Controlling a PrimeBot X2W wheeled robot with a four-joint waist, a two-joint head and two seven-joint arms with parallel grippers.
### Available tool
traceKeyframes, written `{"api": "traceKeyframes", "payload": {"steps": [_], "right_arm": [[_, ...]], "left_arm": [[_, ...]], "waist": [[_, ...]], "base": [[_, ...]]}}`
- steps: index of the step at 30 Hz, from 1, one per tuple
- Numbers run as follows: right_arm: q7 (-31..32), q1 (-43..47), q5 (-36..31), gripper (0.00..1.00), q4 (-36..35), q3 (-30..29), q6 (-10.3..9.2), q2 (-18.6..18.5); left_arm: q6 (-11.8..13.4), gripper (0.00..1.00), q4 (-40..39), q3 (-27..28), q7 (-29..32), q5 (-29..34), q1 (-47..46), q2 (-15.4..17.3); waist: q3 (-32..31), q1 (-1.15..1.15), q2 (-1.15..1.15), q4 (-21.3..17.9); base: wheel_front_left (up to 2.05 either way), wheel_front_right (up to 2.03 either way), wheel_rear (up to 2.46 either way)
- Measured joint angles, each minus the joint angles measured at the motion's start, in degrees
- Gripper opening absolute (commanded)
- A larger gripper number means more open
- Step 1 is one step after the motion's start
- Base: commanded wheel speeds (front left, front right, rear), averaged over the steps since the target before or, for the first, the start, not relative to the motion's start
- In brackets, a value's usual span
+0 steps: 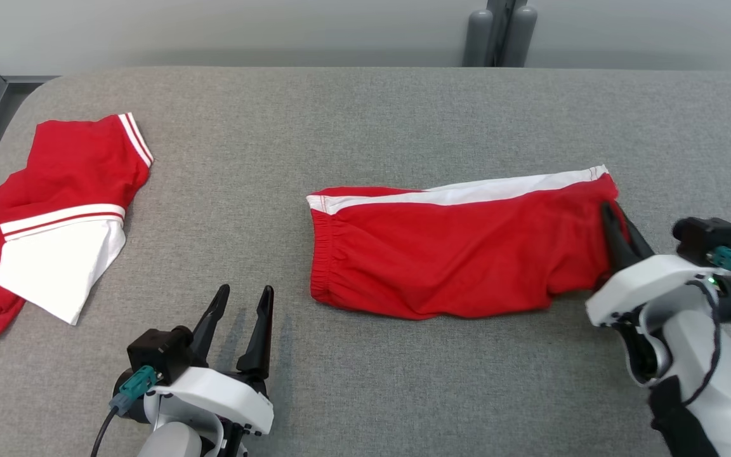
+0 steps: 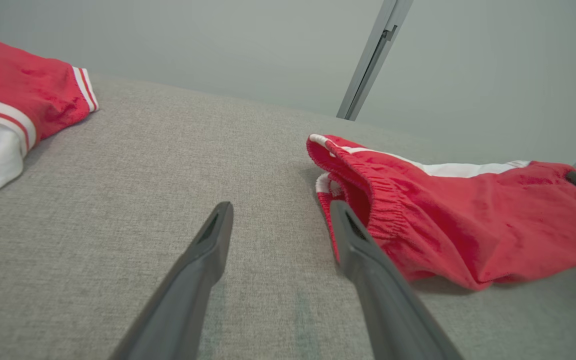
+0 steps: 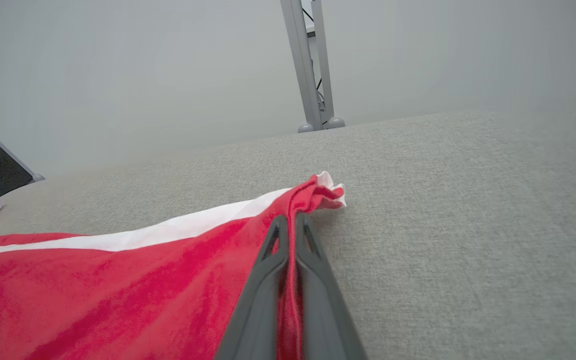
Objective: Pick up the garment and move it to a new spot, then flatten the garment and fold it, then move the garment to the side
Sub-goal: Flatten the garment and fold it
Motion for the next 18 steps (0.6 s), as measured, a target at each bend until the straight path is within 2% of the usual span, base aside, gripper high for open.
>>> {"api": "traceKeyframes", "payload": {"steps": [3,9,18], "right_arm": [[0.0,-0.1,-1.1,0.0,-3.4,1.9,0.0,1.8],[0.0,-1.1,-1.2,0.0,-8.4,9.2,0.0,4.3],[0.0,-1.2,3.3,0.0,-7.7,21.5,0.0,6.1]], "left_arm": [[-0.2,1.0,0.4,-0.4,0.0,-0.1,0.2,0.0],[0.1,1.0,0.6,-1.3,0.0,-1.0,0.5,0.0],[0.6,1.0,1.0,-2.1,0.0,-1.4,1.0,0.0]], "waist": [[-0.3,0.0,0.0,0.4],[-0.7,0.0,0.0,2.3],[-1.6,0.0,0.0,6.5]], "base": [[0.0,0.0,0.0],[0.0,0.0,0.0],[0.0,0.0,0.0]]}}
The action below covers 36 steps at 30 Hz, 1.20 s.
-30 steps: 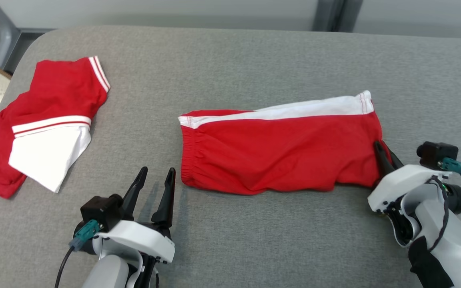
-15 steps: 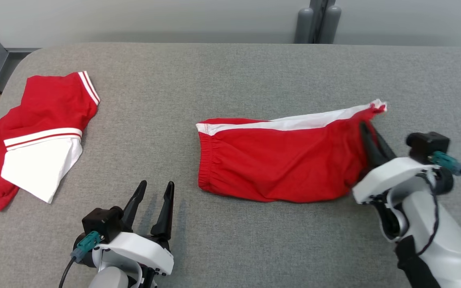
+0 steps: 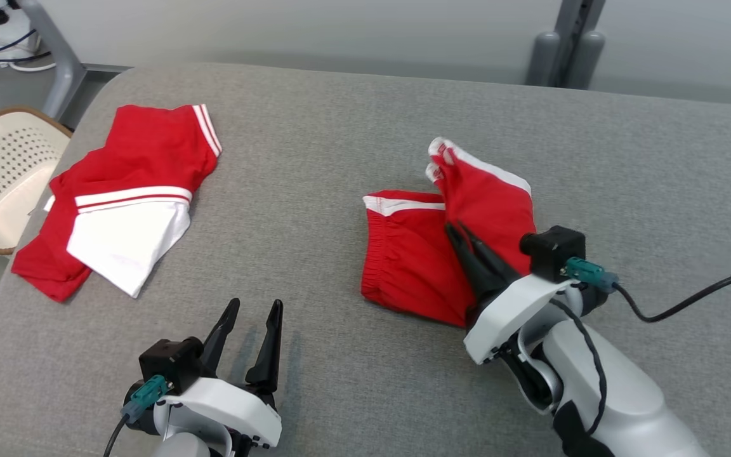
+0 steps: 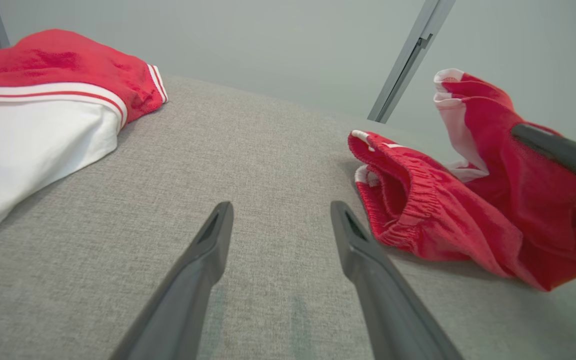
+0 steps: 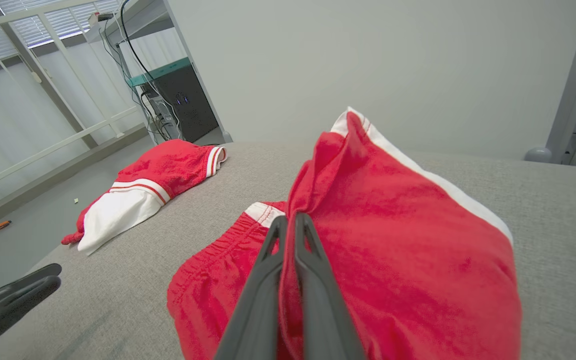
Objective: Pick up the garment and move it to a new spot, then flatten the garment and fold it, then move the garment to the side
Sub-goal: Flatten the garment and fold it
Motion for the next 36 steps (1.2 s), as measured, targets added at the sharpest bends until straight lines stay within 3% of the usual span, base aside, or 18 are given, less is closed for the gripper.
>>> {"api": "traceKeyframes", "payload": {"steps": [6,7,8,9,15,27,36], "right_arm": [[0.0,0.0,5.7,0.0,-1.0,8.1,0.0,0.2],[0.0,-0.1,6.2,0.04,-1.0,8.7,0.0,0.2],[0.0,-0.2,6.7,0.34,-1.0,9.1,0.0,0.2],[0.0,-0.5,7.0,1.0,-0.9,9.5,0.0,0.2],[0.0,-0.4,5.5,1.0,-3.2,4.4,0.0,0.2],[0.0,13.8,-13.3,1.0,-10.1,-21.5,0.0,0.1],[0.0,21.6,-17.0,1.0,-13.6,-29.6,0.0,0.1]], "left_arm": [[0.1,1.0,0.2,-0.7,0.0,-0.1,0.1,0.0],[0.2,1.0,0.3,-0.7,0.0,-0.1,0.1,0.0],[0.2,1.0,0.4,-0.7,0.0,-0.1,0.1,0.0],[0.2,1.0,0.5,-0.7,0.0,-0.1,0.2,0.0],[0.8,1.0,0.6,0.6,0.0,0.5,0.8,0.0],[1.7,1.0,-1.3,4.8,0.0,4.4,2.1,0.0],[2.8,1.0,-2.7,8.0,0.0,7.5,3.9,0.0]], "waist": [[-0.2,0.0,0.0,2.1],[-0.2,0.0,0.0,2.3],[-0.3,0.0,0.0,2.3],[-0.4,0.0,0.0,2.4],[-1.2,0.0,0.0,1.0],[-3.0,0.0,0.0,-5.1],[-4.6,0.0,0.0,-8.5]], "base": [[0.0,0.0,0.0],[0.0,0.0,0.0],[0.0,0.0,0.0],[0.0,0.0,0.0],[0.0,0.0,0.0],[0.0,0.0,0.0],[0.0,0.0,0.0]]}}
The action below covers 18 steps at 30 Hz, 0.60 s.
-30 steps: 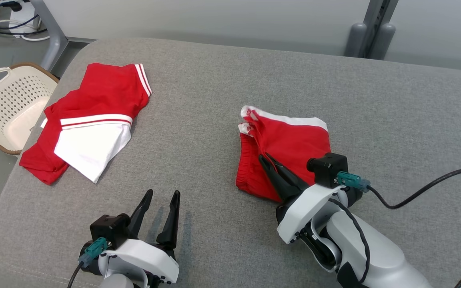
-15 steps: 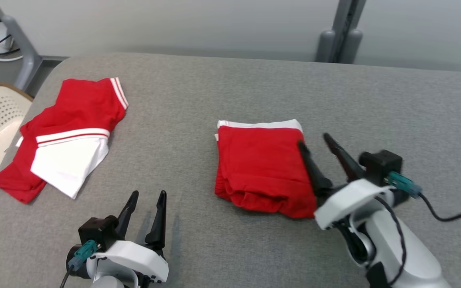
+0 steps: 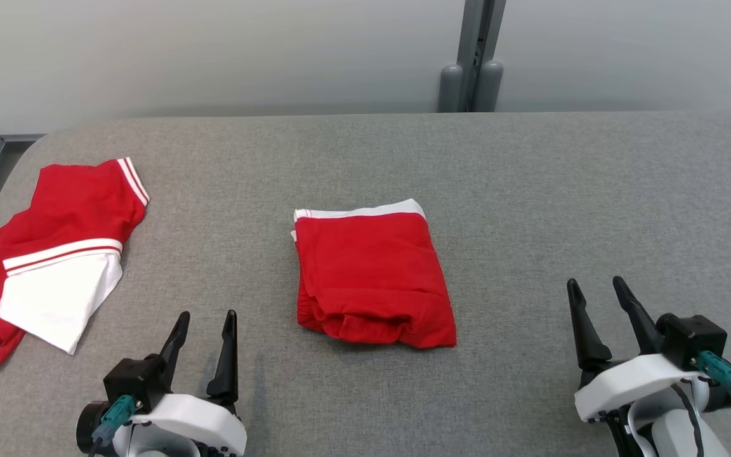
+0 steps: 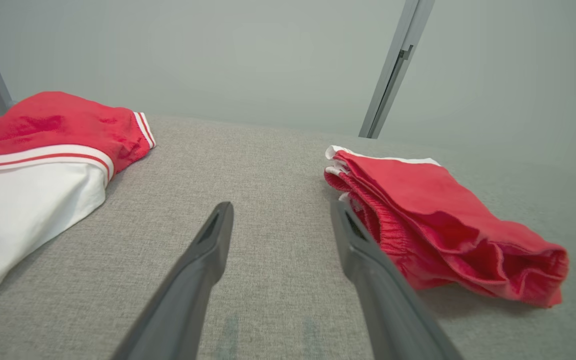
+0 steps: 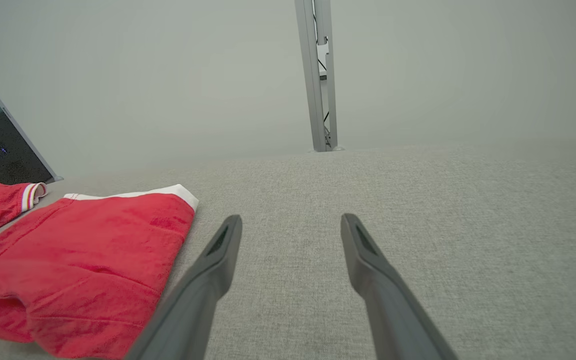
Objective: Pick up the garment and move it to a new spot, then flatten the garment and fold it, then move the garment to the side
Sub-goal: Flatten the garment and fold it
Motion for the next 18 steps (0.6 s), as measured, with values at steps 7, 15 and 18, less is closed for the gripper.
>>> {"api": "traceKeyframes", "payload": {"steps": [7,15,18], "right_arm": [[0.0,2.3,-0.1,1.0,-0.7,-0.8,0.0,0.0],[0.0,4.6,0.6,1.0,-0.6,-0.3,0.0,0.0],[0.0,5.0,0.8,1.0,-0.7,-0.1,0.0,0.0]], "left_arm": [[0.3,1.0,-0.6,1.6,0.0,1.0,1.9,0.0],[0.0,1.0,-0.5,3.9,0.0,2.5,5.3,0.0],[0.0,1.0,-0.6,4.2,0.0,2.8,5.8,0.0]], "waist": [[-1.4,0.0,0.0,-0.8],[-4.3,0.0,0.0,-1.0],[-4.7,0.0,0.0,-0.9]], "base": [[0.0,0.0,0.0],[0.0,0.0,0.0],[0.0,0.0,0.0]]}}
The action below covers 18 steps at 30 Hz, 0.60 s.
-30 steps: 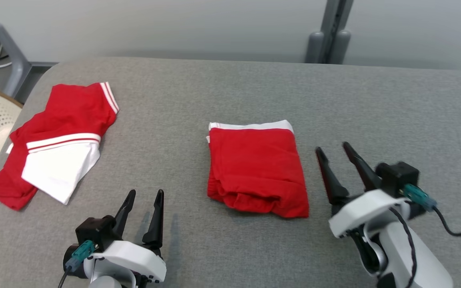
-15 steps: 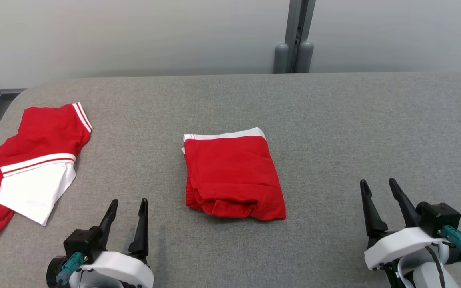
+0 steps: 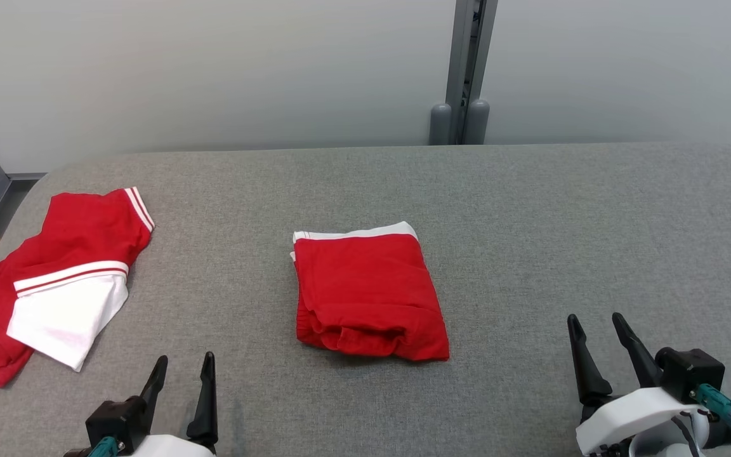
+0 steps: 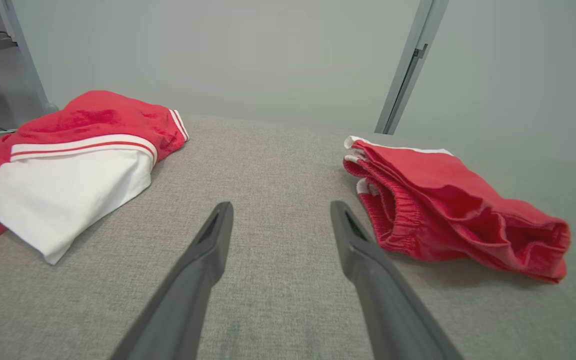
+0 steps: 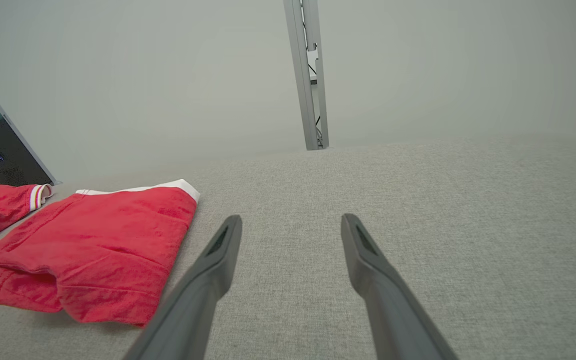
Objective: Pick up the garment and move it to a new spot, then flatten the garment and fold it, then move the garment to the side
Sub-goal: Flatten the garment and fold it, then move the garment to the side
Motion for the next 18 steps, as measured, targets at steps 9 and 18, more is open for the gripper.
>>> {"api": "traceKeyframes", "payload": {"steps": [9,18], "right_arm": [[0.0,1.0,0.5,1.0,0.1,0.5,0.0,0.0],[0.0,-1.0,2.3,1.0,2.6,5.1,0.0,0.0]], "left_arm": [[-0.3,1.0,0.0,0.5,0.0,0.6,1.1,0.0],[-0.8,1.0,-0.5,-1.9,0.0,0.5,0.8,0.0]], "waist": [[-0.4,0.0,0.0,0.2],[2.0,0.0,0.0,2.2]], "base": [[0.0,0.0,0.0],[0.0,0.0,0.0]]}}
